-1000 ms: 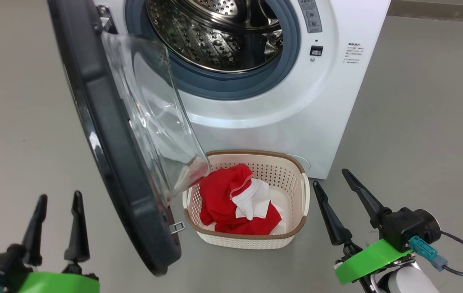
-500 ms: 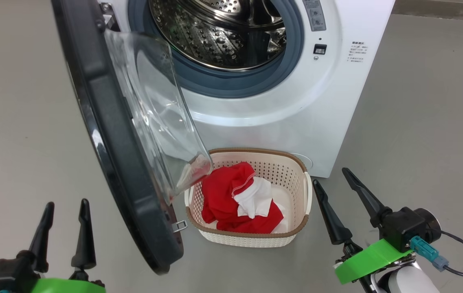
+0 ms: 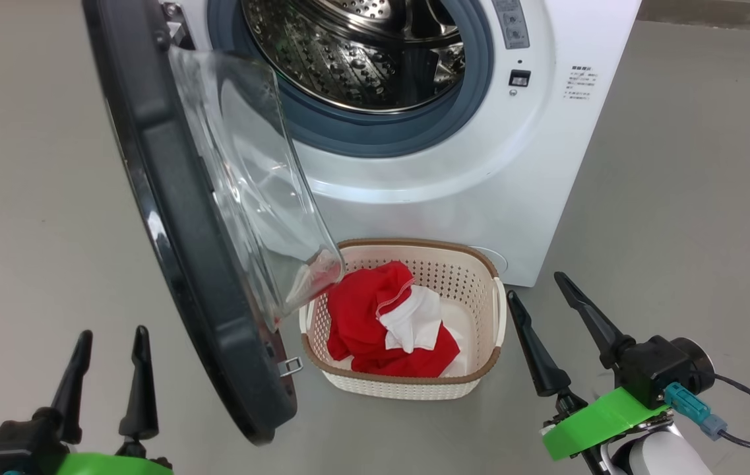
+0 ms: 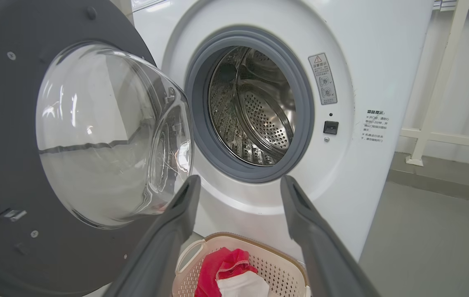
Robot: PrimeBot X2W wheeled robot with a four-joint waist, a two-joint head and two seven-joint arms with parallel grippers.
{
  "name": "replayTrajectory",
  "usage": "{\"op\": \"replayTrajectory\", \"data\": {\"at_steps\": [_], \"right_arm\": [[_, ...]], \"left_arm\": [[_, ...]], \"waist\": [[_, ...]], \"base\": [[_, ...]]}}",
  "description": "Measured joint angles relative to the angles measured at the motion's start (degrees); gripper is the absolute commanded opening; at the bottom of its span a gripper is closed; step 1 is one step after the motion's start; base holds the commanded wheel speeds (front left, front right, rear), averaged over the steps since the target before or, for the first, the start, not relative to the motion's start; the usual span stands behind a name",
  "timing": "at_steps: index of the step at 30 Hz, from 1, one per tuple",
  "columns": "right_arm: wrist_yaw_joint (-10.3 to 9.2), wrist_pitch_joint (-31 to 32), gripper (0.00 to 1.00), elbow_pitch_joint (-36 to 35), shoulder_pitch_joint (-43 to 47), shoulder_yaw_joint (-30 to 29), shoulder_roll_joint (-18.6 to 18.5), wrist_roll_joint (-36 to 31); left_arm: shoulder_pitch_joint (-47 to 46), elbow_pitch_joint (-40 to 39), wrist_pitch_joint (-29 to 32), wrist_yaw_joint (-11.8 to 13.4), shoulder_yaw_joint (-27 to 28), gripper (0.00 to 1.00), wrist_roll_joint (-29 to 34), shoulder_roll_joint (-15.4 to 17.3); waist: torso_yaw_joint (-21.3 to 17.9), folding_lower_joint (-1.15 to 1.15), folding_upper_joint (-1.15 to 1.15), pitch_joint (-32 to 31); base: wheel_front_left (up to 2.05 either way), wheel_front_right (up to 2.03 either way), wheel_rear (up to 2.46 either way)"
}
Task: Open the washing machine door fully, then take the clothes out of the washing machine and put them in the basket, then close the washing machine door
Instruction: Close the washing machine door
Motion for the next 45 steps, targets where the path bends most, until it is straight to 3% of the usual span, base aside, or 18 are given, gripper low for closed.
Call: {"op": "replayTrajectory", "data": {"at_steps": [1,3,4,6,10,19,24,27,28,31,33,41,45], "right_arm": [[0.00,0.0,1.00,0.0,0.0,0.0,0.0,0.0],[0.00,0.0,1.00,0.0,0.0,0.0,0.0,0.0],[0.00,0.0,1.00,0.0,0.0,0.0,0.0,0.0],[0.00,0.0,1.00,0.0,0.0,0.0,0.0,0.0],[0.00,0.0,1.00,0.1,0.0,-0.1,0.0,0.0],[0.00,0.0,1.00,0.2,0.0,-0.1,0.0,0.0],[0.00,0.0,1.00,0.3,-0.1,-0.1,0.0,0.0],[0.00,0.0,1.00,0.4,-0.1,-0.2,0.0,0.0],[0.00,0.0,1.00,0.4,-0.1,-0.2,0.0,0.0],[0.00,0.0,1.00,0.4,-0.2,-0.4,0.0,0.0],[0.00,0.0,1.00,0.4,-0.2,-0.5,0.0,0.0],[0.00,0.0,1.00,0.4,-0.2,-0.6,0.0,1.8],[0.00,0.0,1.00,0.4,-0.3,-0.5,0.0,2.2]], "left_arm": [[0.0,0.1,0.0,-0.3,0.0,0.80,0.1,0.0],[0.0,0.2,0.0,-0.3,0.0,0.02,0.1,0.0],[-0.1,0.2,0.0,-0.6,0.0,0.00,-0.1,-0.1],[-0.3,0.2,0.0,-1.0,0.6,0.00,-2.7,-0.7],[-2.4,-0.3,1.5,-1.7,1.4,0.00,-15.7,-1.8],[-8.8,-7.8,14.5,-2.0,6.6,0.00,-49.2,-2.3],[-10.9,-12.6,22.4,3.5,9.6,0.00,-63.7,-2.6],[-11.5,-15.0,27.5,9.3,10.2,0.00,-71.6,-2.6],[-11.5,-16.7,30.4,13.3,10.2,0.00,-74.4,-2.8],[-11.5,-19.3,33.3,18.2,10.4,0.00,-77.4,-2.7],[-11.5,-21.2,34.6,20.1,10.7,0.00,-79.1,-2.7],[-11.1,-25.6,37.0,23.1,10.0,0.00,-80.8,-2.7],[-10.5,-26.0,37.0,23.1,9.3,0.00,-80.8,-2.7]], "waist": [[0.0,0.00,0.00,0.1],[0.0,0.00,0.00,0.3],[0.0,0.00,0.00,0.4],[0.0,0.00,0.00,0.5],[0.1,0.00,0.00,0.4],[-0.1,0.00,0.00,0.5],[-0.5,0.00,0.00,0.9],[-0.9,0.00,0.00,1.2],[-1.1,0.00,0.00,1.3],[-1.5,0.00,0.00,1.6],[-1.7,0.00,0.00,1.7],[-2.2,0.00,0.00,2.3],[-2.8,0.00,0.00,2.4]], "base": [[0.00,0.00,0.00],[0.00,0.00,0.00],[0.00,0.00,0.00],[0.00,0.00,0.00],[0.00,0.00,0.00],[0.00,0.00,0.00],[0.00,0.00,0.00],[0.00,0.00,0.00],[0.00,0.00,0.00],[0.00,0.00,0.00],[0.00,0.00,0.00],[0.00,0.00,0.00],[0.00,0.00,0.00]]}}
